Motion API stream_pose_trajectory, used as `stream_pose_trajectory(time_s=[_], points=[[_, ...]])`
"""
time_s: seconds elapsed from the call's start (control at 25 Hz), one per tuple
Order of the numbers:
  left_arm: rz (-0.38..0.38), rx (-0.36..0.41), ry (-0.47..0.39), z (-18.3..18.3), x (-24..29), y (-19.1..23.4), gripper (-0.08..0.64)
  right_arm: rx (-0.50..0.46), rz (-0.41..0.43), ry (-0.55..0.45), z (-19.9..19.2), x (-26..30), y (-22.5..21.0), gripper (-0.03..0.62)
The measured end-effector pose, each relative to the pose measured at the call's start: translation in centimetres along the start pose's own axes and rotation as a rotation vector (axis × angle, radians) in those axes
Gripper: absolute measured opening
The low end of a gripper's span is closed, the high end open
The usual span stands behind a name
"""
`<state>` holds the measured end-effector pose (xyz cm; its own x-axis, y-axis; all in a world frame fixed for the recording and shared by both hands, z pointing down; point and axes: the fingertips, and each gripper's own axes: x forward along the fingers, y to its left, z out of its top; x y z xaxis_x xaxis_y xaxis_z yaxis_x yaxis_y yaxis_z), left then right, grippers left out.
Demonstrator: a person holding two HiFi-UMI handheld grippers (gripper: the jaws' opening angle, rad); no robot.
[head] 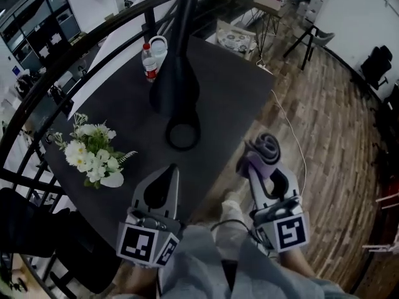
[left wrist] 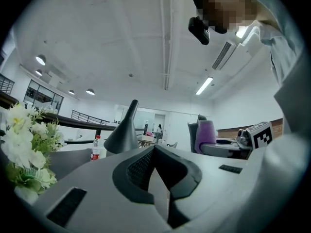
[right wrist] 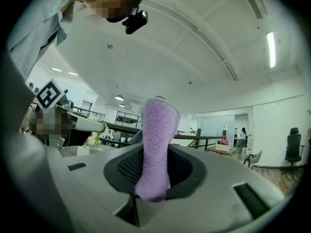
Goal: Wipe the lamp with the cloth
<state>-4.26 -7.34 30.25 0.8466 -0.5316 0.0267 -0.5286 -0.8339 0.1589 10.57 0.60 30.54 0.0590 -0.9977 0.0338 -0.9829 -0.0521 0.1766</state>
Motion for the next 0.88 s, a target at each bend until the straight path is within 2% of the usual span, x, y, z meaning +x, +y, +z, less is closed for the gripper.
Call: stream_pose_trajectory(time_s=[0.2, 0.44, 0.68, 0.88], points=[[0.101, 0.016, -0.033, 1.1, 1.1, 1.5, 0.005, -0.005, 0.078, -0.046, 0.6, 4.1, -1.9, 0.11], [0.265, 0.008, -0.071, 1.9, 3.7, 3.8, 0.005, -0.051, 0.209, -0.095, 1.5, 10.4, -4.7, 0.11], [0.407, 0.011, -0.101, 2.9, 5.9, 4.9, 0.005, -0.08, 0.308, -0.16, 3.6, 16.4, -7.4, 0.11], [0.508, 0.023, -0.122, 3.5, 6.1, 5.4, 0.005, -0.112, 0.389, -0.228, 5.6, 21.6, -8.0, 0.11]])
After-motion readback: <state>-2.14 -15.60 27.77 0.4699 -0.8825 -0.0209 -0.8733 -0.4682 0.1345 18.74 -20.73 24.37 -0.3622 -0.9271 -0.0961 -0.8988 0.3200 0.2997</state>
